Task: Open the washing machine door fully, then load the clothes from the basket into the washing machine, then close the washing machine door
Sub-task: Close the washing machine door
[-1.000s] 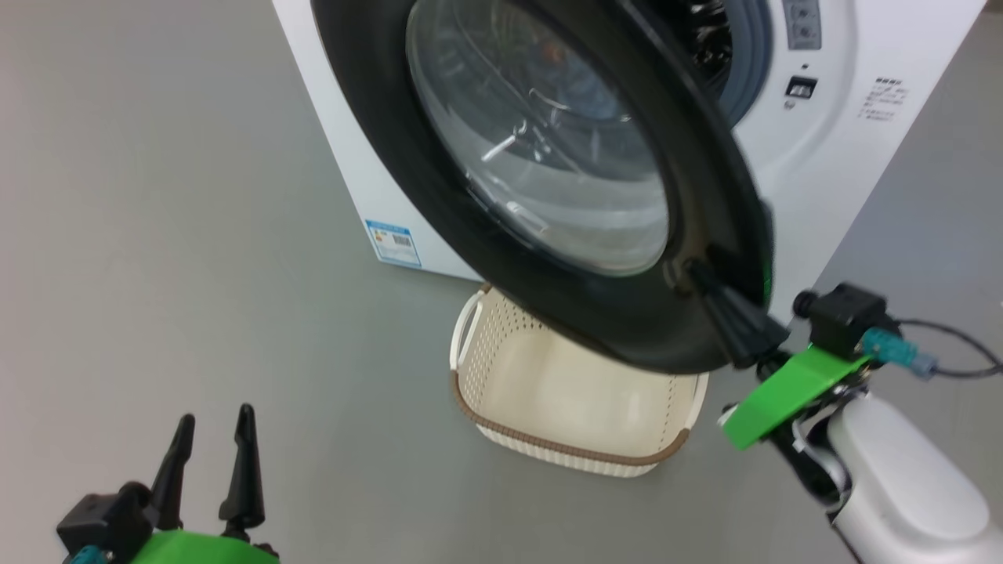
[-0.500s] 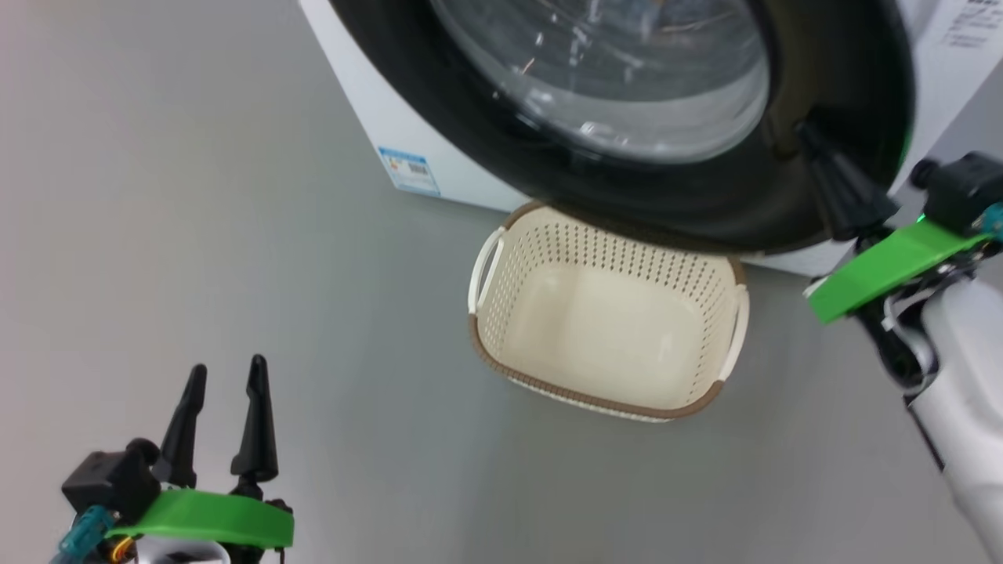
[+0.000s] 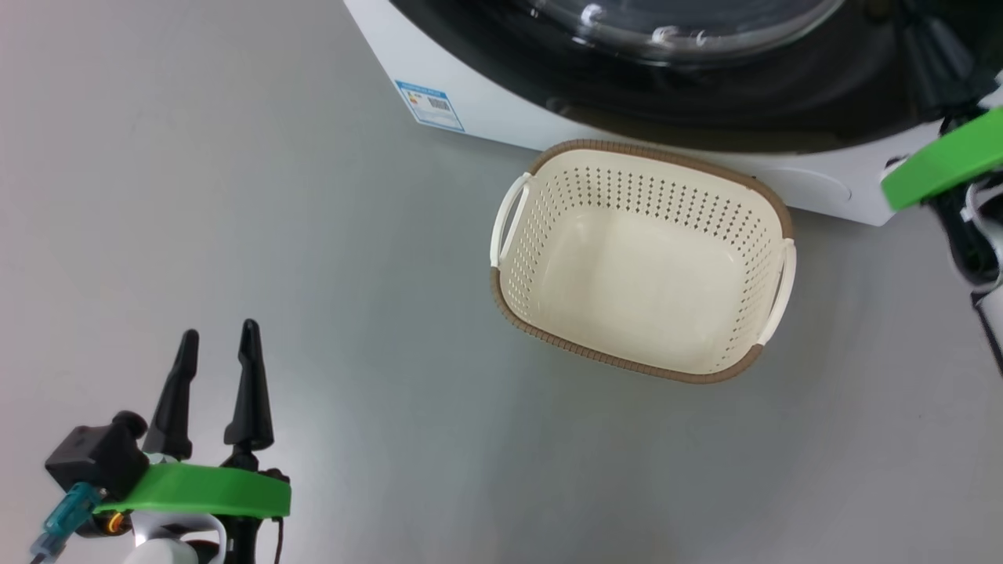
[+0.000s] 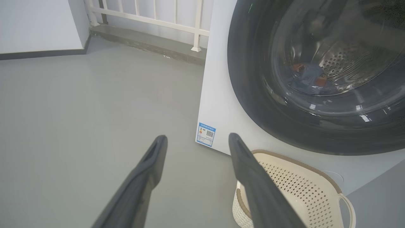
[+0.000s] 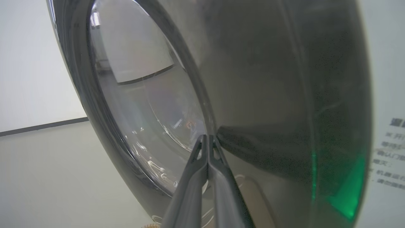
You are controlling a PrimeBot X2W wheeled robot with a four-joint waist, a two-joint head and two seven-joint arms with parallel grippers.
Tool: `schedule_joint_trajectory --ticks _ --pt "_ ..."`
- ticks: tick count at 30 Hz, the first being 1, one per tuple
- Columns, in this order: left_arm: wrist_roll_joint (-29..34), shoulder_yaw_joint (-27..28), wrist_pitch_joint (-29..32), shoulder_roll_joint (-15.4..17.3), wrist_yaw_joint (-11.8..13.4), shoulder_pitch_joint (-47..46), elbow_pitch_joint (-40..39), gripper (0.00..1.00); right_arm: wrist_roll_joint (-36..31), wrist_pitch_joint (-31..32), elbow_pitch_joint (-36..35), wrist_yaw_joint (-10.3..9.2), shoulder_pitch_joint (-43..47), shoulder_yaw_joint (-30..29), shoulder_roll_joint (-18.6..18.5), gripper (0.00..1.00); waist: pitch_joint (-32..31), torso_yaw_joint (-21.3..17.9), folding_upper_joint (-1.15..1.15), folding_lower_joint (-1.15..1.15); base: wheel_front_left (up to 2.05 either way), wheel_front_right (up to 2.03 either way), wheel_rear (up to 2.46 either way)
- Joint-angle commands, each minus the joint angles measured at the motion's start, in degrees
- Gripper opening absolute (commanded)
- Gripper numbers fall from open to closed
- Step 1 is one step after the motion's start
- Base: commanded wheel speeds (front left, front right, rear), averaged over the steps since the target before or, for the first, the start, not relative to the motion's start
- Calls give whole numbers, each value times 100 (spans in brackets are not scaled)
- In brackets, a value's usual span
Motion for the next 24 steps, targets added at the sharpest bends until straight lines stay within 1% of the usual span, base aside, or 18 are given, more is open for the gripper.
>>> schedule_joint_trajectory --ticks 1,7,13,23,24 --pt "-33 227 -37 143 -14 -115 -142 100 -41 -27 -88 6 -101 -19 -59 0 52 15 0 0 0 0 0" --pt "-19 280 -37 145 -14 -142 -156 100 -214 -27 260 6 -550 -147 -83 0 102 -8 0 0 0 0 0" --pt "-21 263 -37 137 -14 -158 -102 100 -247 -27 477 6 -775 -96 -115 0 77 -8 0 0 0 0 0" --pt "-19 251 -37 164 -14 -144 -36 100 -223 -27 389 6 -449 -58 51 0 -135 -84 0 0 0 0 0" --pt "-18 250 -37 172 -14 -140 -30 100 -222 -27 353 6 -381 -45 68 13 -172 -97 0 0 0 0 0"
